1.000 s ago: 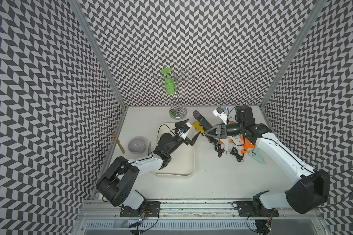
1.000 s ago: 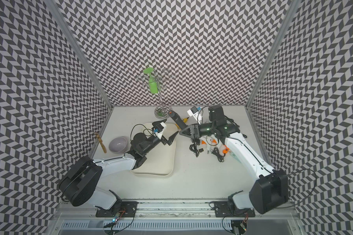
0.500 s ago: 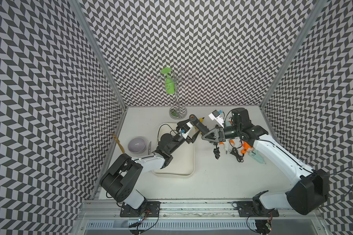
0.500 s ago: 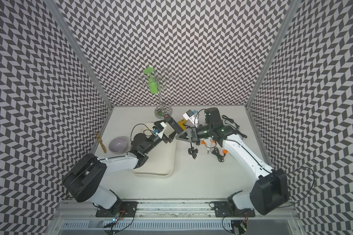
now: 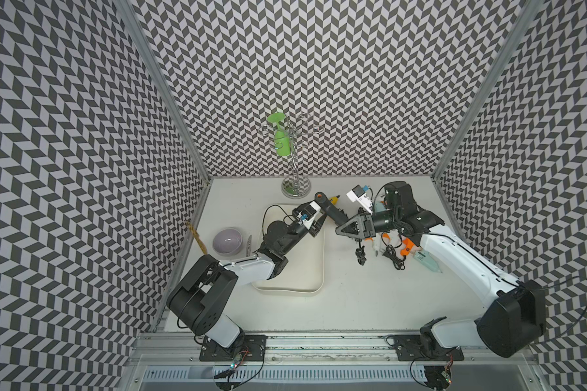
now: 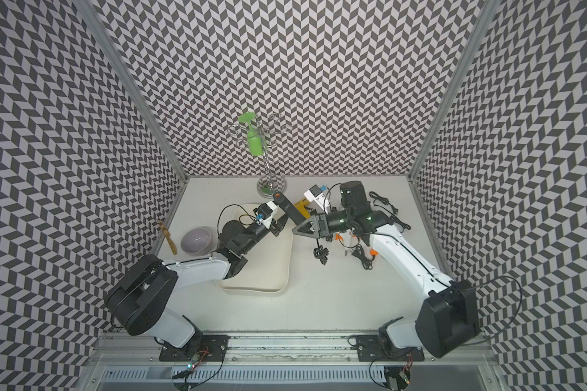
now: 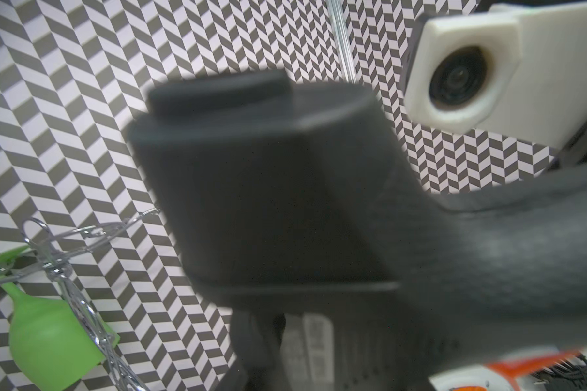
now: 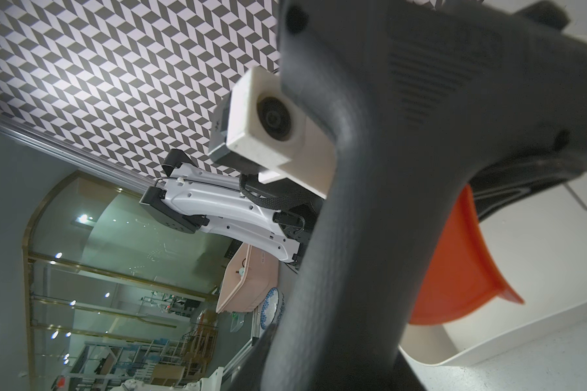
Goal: Put the hot melt glue gun into the storage box
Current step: Place the hot melt adhesive gun in the storage box.
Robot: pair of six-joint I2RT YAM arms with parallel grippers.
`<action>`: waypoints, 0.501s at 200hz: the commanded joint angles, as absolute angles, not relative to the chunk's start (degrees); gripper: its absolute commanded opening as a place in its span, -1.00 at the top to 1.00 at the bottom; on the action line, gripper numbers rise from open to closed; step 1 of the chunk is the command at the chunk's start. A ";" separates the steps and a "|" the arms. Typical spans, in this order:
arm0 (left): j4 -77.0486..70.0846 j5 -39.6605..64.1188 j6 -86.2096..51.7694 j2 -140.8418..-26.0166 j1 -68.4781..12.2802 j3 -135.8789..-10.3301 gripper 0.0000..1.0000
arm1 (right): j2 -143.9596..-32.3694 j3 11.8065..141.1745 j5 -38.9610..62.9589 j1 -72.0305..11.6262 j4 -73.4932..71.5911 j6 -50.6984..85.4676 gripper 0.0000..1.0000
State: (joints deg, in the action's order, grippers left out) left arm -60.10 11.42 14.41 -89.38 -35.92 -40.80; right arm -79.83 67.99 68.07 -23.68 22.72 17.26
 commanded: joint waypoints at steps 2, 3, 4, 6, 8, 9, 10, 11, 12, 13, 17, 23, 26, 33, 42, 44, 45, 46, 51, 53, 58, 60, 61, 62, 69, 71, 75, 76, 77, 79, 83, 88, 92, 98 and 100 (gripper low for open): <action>-48.40 11.78 11.82 -84.00 -36.30 -44.70 0.57 | -78.47 71.65 63.86 -23.10 22.59 12.62 -0.39; -47.84 11.73 11.89 -83.79 -36.30 -44.81 0.57 | -78.43 71.86 63.57 -22.98 22.68 12.55 -0.41; -47.35 11.62 11.92 -83.56 -36.30 -44.90 0.57 | -78.33 72.01 63.29 -22.87 22.77 12.47 -0.44; -46.16 11.32 11.90 -83.14 -36.30 -45.02 0.57 | -78.21 72.32 62.69 -22.68 22.79 12.43 -0.51; -45.03 11.14 11.90 -82.66 -36.30 -45.18 0.57 | -78.11 72.57 62.08 -22.46 22.84 12.40 -0.56; -44.49 10.97 11.88 -82.37 -36.30 -45.27 0.57 | -78.03 72.67 61.80 -22.35 22.84 12.40 -0.59; -43.64 10.76 11.87 -82.14 -36.30 -45.40 0.57 | -77.91 72.85 61.35 -22.25 22.80 12.40 -0.62; -43.00 10.61 11.83 -81.90 -36.30 -45.51 0.57 | -77.80 72.95 61.00 -22.07 22.83 12.44 -0.64; -42.38 10.53 11.80 -81.69 -36.30 -45.60 0.57 | -77.70 73.04 60.69 -21.93 22.84 12.46 -0.67; -41.75 10.45 11.79 -81.32 -36.30 -45.79 0.57 | -77.66 73.12 60.36 -21.78 22.80 12.51 -0.70; -38.91 9.86 11.78 -80.24 -36.25 -46.21 0.57 | -77.29 73.64 58.85 -21.08 22.54 12.84 -0.80; -34.61 8.74 11.85 -78.80 -36.23 -46.91 0.56 | -76.48 74.39 55.91 -19.91 22.14 13.40 -0.93; -32.35 7.88 11.94 -78.03 -36.28 -47.37 0.56 | -76.05 74.56 54.47 -19.34 21.82 13.89 -0.99; -26.45 6.38 11.84 -76.42 -36.29 -48.77 0.55 | -74.75 74.66 52.13 -17.71 20.46 15.19 -0.99; -19.69 4.32 11.03 -74.44 -36.23 -50.13 0.55 | -72.63 73.24 50.28 -15.59 16.07 18.02 -0.98; -18.44 3.96 10.95 -74.09 -36.22 -50.35 0.54 | -72.01 72.80 49.77 -15.13 14.70 18.83 -0.98; -17.92 3.78 10.93 -73.92 -36.26 -50.40 0.54 | -71.73 72.57 49.54 -14.95 14.12 19.26 -0.98; -17.13 3.65 10.91 -73.65 -36.28 -50.51 0.55 | -71.55 72.23 49.12 -14.72 13.61 19.56 -0.99; -13.82 2.70 10.58 -72.51 -36.27 -51.02 0.55 | -70.16 71.22 47.48 -13.54 11.15 20.93 -0.98; -12.75 2.28 10.34 -72.20 -36.29 -51.23 0.54 | -69.68 70.91 46.92 -13.16 10.30 21.43 -0.98; -9.86 1.17 9.47 -71.01 -36.22 -51.56 0.54 | -68.73 69.93 45.25 -12.27 8.40 22.29 -0.98; -8.97 0.67 9.14 -70.55 -36.17 -51.65 0.54 | -68.33 69.65 44.58 -11.97 7.64 22.53 -0.98; -8.57 0.46 9.05 -70.39 -36.15 -51.67 0.54 | -68.18 69.54 44.22 -11.78 7.42 22.74 -0.98; -7.98 0.32 8.96 -70.13 -36.13 -51.72 0.54 | -68.02 69.40 43.91 -11.69 7.18 22.84 -0.98; -4.80 -0.86 8.35 -68.73 -36.12 -52.13 0.54 | -67.06 68.58 41.17 -10.71 5.57 23.66 -0.98; -3.73 -1.12 8.02 -68.31 -36.08 -52.30 0.54 | -66.84 68.39 40.48 -10.48 5.26 23.85 -0.98; -1.92 -1.85 7.35 -67.53 -35.99 -52.60 0.54 | -66.57 67.86 39.56 -10.19 4.47 24.13 -0.98; -1.53 -2.11 7.10 -67.34 -35.97 -52.67 0.53 | -66.46 67.73 39.34 -10.10 4.26 24.20 -0.98; -1.25 -2.29 6.98 -67.20 -35.91 -52.75 0.53 | -66.37 67.61 39.18 -9.97 4.11 24.23 -0.98; -0.44 -2.64 6.73 -66.74 -35.81 -52.89 0.53 | -66.25 67.35 38.78 -9.88 3.77 24.25 -0.98; 1.08 -3.35 6.18 -66.02 -35.55 -53.10 0.53 | -66.12 66.97 38.22 -9.74 3.33 24.42 -0.98; 3.33 -4.39 5.52 -65.21 -35.35 -53.73 0.53 | -66.19 66.51 37.76 -9.67 2.91 24.63 -0.98; 5.12 -5.33 4.98 -64.58 -35.06 -54.27 0.52 | -66.25 66.16 37.82 -9.59 2.65 24.68 -0.98; 7.50 -7.09 4.20 -63.62 -34.58 -54.76 0.52 | -66.56 65.55 38.44 -9.60 2.32 24.90 -0.99; 8.42 -7.73 3.95 -63.32 -34.33 -54.91 0.52 | -66.74 65.39 38.72 -9.61 2.18 24.99 -0.98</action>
